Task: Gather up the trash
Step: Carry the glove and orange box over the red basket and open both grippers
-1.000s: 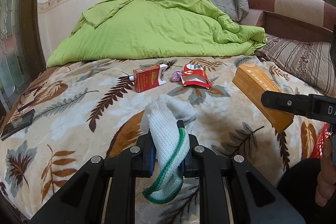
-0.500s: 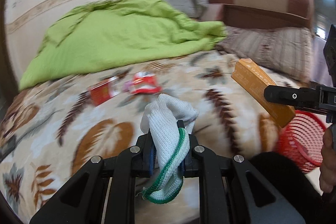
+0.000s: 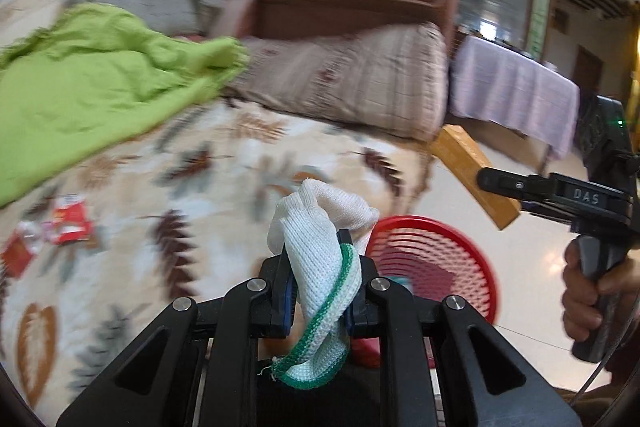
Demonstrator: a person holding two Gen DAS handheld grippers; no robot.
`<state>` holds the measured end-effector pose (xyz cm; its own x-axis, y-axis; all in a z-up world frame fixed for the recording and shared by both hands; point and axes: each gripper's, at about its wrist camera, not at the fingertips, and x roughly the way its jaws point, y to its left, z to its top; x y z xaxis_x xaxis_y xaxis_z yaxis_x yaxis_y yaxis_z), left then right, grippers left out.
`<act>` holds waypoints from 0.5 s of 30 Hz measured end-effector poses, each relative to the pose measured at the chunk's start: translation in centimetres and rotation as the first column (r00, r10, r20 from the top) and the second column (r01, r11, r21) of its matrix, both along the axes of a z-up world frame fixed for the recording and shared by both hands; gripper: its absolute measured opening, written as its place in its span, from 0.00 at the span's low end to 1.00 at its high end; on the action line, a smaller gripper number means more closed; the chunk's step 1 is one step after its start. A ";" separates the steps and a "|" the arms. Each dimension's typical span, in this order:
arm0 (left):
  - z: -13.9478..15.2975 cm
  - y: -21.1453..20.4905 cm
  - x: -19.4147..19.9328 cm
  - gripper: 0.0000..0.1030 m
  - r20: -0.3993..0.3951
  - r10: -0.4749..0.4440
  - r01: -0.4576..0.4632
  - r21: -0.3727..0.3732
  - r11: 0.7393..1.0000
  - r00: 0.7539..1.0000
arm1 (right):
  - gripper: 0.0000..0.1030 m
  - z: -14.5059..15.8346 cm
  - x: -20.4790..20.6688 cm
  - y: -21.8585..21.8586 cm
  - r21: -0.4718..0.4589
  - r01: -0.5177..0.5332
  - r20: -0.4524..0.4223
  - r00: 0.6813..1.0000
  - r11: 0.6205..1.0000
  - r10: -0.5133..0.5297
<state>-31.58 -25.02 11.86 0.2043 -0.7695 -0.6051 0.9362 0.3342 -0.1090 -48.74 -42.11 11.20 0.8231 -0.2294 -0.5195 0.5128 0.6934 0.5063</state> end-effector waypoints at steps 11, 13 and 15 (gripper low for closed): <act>-2.9 -3.8 -2.8 0.54 -0.054 -0.095 0.099 0.080 0.992 0.994 | 0.68 -2.5 -2.0 -2.7 0.080 0.074 -0.045 0.996 0.994 -0.071; -2.6 -3.0 -2.1 0.55 -0.062 -0.067 0.072 0.079 0.994 0.996 | 0.68 -2.6 -2.1 -2.8 0.078 0.068 -0.041 0.997 0.995 -0.065; -2.4 -2.3 -1.2 0.55 -0.075 -0.039 0.045 0.073 0.996 0.996 | 0.68 -2.4 -1.8 -2.6 0.078 0.057 -0.034 0.998 0.995 -0.055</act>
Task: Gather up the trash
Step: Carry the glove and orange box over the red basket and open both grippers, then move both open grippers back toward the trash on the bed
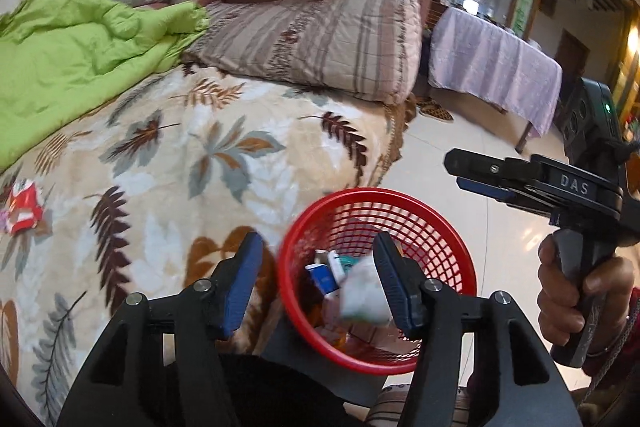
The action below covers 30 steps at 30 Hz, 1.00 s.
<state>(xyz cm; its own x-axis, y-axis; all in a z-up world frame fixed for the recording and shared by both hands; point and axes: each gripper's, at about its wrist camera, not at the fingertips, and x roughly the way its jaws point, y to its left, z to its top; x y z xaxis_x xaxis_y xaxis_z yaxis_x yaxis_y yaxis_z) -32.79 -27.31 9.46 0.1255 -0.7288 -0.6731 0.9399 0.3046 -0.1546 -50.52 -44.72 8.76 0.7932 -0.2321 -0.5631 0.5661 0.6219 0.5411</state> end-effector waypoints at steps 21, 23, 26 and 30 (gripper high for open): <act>2.0 17.8 17.1 0.61 0.126 0.475 -0.475 -0.031 0.879 0.871 | 0.68 1.0 19.0 12.7 -0.067 -0.469 -0.023 0.883 0.881 0.469; 2.1 20.2 20.6 0.62 0.166 0.536 -0.540 -0.021 0.841 0.828 | 0.68 1.0 20.5 14.0 -0.074 -0.505 -0.025 0.863 0.860 0.505; 2.0 22.6 24.9 0.62 0.194 0.594 -0.604 -0.010 0.797 0.781 | 0.68 1.1 22.9 15.5 -0.079 -0.552 -0.035 0.834 0.830 0.551; 0.8 24.2 31.4 0.64 0.208 0.608 -0.627 0.035 0.779 0.767 | 0.68 1.3 25.5 16.1 -0.070 -0.579 -0.041 0.815 0.812 0.578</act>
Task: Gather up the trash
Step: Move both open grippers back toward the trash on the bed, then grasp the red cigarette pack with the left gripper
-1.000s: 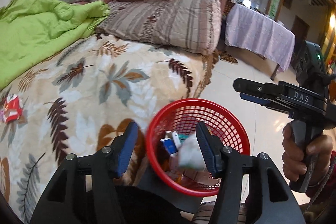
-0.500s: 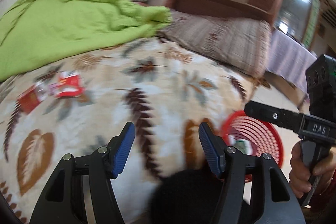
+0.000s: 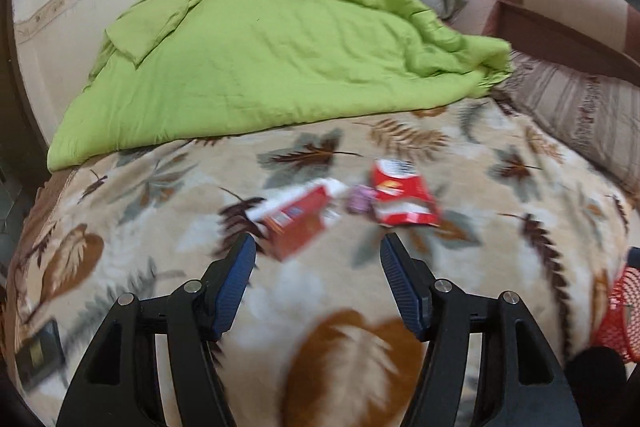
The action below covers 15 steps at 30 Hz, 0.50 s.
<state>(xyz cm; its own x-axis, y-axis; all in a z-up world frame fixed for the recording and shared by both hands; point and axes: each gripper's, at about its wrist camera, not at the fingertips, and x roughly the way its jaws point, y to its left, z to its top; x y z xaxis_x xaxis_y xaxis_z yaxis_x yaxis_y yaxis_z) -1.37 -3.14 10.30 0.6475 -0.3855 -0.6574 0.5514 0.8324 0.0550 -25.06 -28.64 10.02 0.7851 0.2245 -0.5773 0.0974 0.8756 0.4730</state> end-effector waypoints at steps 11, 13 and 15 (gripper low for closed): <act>-6.3 -4.1 8.5 0.53 -0.094 -0.121 0.136 0.182 0.974 0.988 | 0.68 -2.3 3.7 -1.2 0.011 0.021 -0.083 0.996 1.000 -0.020; -7.0 -4.8 8.3 0.35 -0.107 -0.129 0.146 0.176 0.973 0.986 | 0.68 -2.7 4.4 -1.5 0.009 0.022 -0.098 0.995 1.000 -0.021; -7.3 -5.5 7.7 0.35 -0.068 -0.124 0.134 0.168 0.977 0.990 | 0.68 -2.9 5.3 -1.6 0.006 0.021 -0.110 0.994 1.000 -0.020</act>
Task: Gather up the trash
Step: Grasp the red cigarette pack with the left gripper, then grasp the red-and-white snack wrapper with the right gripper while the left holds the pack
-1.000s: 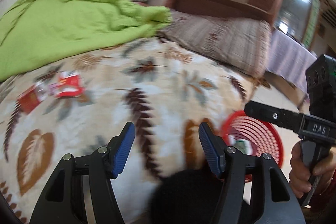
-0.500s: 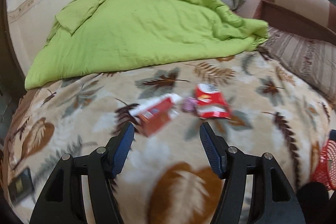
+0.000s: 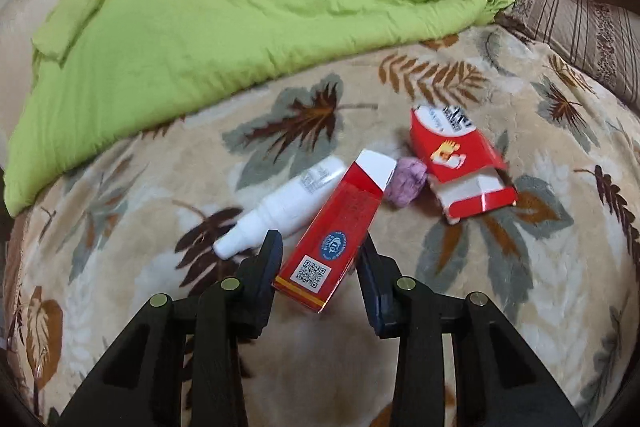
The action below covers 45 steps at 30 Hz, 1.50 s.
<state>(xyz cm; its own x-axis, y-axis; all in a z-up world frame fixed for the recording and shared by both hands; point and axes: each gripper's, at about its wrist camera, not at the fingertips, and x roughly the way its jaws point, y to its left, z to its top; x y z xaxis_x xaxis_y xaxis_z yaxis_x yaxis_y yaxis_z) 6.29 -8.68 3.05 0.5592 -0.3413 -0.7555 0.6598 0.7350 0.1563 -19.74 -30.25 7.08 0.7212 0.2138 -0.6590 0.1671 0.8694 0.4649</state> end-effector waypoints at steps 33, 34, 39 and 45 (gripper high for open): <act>1.3 8.6 -11.2 0.23 -0.061 0.308 -0.309 -0.357 0.882 0.949 | 0.32 -5.3 23.2 3.0 0.012 0.030 -0.116 0.993 0.999 -0.028; 1.4 8.6 -11.5 0.23 -0.056 0.306 -0.305 -0.359 0.882 0.951 | 0.32 -4.9 22.3 3.2 0.001 0.029 -0.103 0.994 1.000 -0.028; 2.1 8.0 -14.1 0.23 -0.030 0.285 -0.276 -0.360 0.891 0.958 | 0.32 -3.0 15.0 4.4 -0.031 -0.018 -0.031 0.999 0.999 0.017; 2.3 7.6 -19.0 0.23 0.002 0.270 -0.255 -0.327 0.910 0.963 | 0.32 -2.3 5.6 7.3 -0.128 -0.084 0.034 0.995 0.988 0.089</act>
